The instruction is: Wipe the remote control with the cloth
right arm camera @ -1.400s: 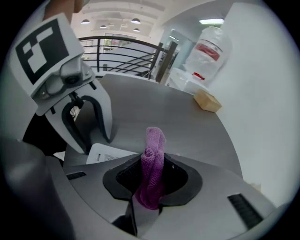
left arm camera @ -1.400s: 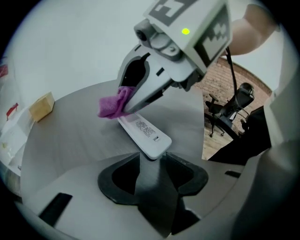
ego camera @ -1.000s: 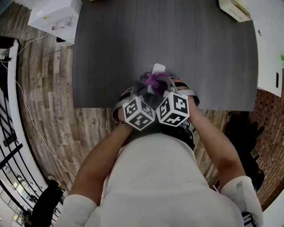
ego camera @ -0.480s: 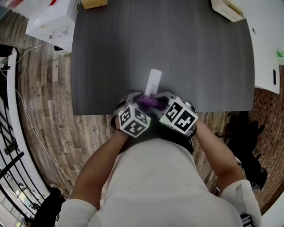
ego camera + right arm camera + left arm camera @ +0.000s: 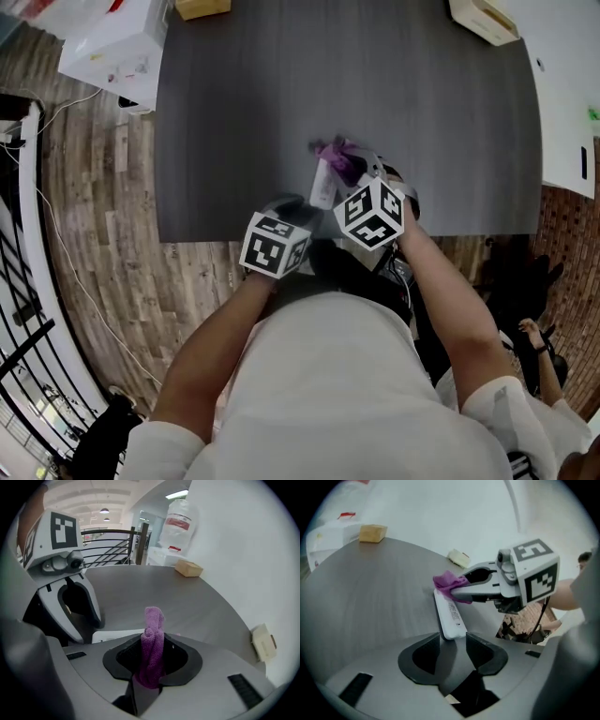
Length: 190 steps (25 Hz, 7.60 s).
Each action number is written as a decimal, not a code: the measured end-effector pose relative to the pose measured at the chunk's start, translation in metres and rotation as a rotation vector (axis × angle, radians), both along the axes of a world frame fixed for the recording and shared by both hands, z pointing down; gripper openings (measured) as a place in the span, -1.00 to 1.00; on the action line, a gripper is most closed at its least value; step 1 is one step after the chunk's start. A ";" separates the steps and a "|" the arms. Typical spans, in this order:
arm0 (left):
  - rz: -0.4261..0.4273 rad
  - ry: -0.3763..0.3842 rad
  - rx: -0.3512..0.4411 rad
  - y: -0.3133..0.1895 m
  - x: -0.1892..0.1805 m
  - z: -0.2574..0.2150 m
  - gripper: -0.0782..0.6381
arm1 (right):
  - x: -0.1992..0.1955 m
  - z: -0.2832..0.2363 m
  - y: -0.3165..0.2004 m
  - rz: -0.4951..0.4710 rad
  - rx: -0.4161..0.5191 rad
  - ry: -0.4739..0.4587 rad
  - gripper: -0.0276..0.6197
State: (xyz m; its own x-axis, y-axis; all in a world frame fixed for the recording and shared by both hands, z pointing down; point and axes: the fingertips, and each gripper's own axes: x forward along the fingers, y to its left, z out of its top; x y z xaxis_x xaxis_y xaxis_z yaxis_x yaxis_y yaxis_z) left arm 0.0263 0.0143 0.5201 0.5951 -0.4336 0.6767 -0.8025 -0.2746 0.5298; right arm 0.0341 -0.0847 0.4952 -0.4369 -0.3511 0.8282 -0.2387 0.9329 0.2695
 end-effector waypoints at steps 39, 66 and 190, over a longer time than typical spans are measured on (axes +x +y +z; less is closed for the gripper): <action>-0.620 0.687 -0.175 0.071 0.002 0.022 -0.21 | -0.035 0.008 0.074 -0.155 -0.303 -0.055 -0.61; -0.115 -0.146 0.186 0.018 -0.019 -0.044 -0.49 | -0.025 -0.031 0.057 0.047 -0.304 -0.214 -0.61; -0.333 0.637 0.403 0.203 0.016 -0.232 -0.64 | 0.206 -0.177 0.216 0.863 -0.461 -1.027 -0.61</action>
State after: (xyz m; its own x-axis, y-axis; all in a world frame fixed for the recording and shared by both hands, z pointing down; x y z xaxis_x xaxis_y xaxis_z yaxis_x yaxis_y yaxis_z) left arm 0.0427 0.2172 0.2882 0.6098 -0.7925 0.0077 -0.4546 -0.3418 0.8225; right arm 0.2403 0.1317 0.3177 -0.6960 -0.6026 0.3904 -0.6707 0.3515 -0.6531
